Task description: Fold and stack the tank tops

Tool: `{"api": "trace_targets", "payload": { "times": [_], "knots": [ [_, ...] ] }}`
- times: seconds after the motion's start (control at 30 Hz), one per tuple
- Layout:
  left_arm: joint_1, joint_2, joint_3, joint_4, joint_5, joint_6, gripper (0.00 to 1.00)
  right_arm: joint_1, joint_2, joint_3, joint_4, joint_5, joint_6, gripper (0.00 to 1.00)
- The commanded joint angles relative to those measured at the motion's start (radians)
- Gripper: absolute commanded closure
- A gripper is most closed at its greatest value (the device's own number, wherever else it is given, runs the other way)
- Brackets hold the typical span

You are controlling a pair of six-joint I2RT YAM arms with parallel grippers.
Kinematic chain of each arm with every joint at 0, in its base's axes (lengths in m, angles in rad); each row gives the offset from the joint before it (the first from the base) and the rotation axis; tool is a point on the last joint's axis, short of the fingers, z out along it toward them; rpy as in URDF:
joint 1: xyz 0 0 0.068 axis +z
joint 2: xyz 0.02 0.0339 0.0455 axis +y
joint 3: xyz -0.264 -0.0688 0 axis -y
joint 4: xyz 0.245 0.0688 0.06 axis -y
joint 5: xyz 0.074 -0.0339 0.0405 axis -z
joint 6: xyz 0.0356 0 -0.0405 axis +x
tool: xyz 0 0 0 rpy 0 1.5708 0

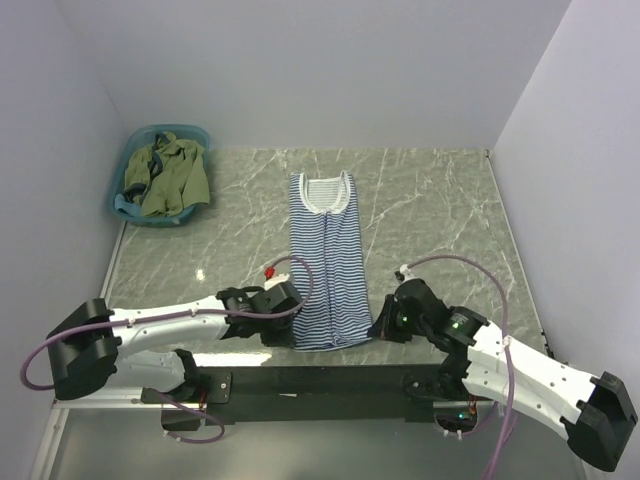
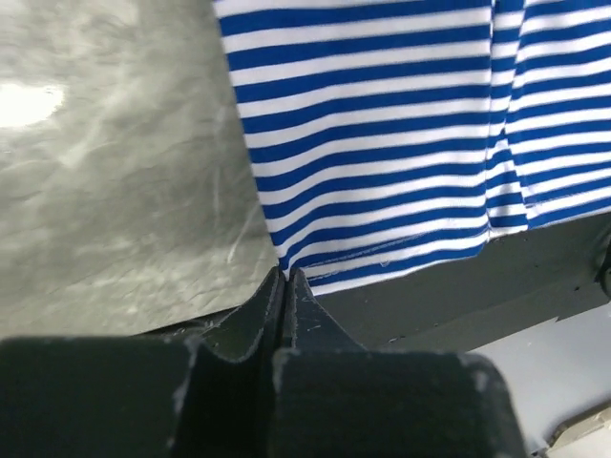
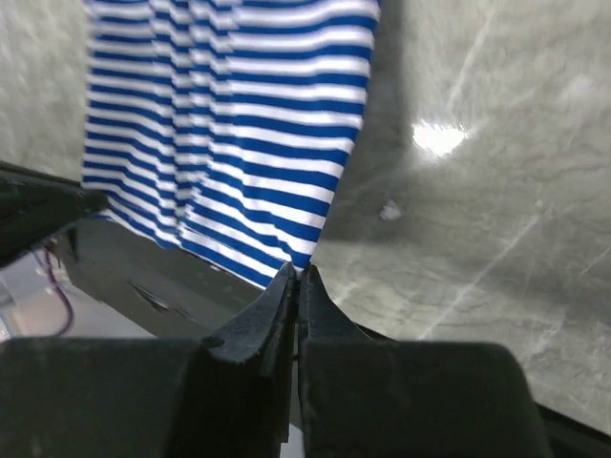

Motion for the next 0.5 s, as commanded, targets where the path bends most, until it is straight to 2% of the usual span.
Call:
{"api": "trace_targets", "payload": {
  "times": [0.0,0.2,0.47],
  "knots": [
    [0.033,-0.019,0.065,-0.078,-0.051,0.013,0.99,0.005,0.047,0.112,-0.034,0.089,0.009,1.00],
    [0.207,0.024,0.143,0.000,-0.019,0.145,0.99,-0.038,0.221,0.279,-0.005,0.155,-0.093,1.00],
    [0.359,0.195,0.360,0.054,-0.015,0.292,0.99,-0.179,0.473,0.442,0.155,0.084,-0.214,1.00]
  ]
}}
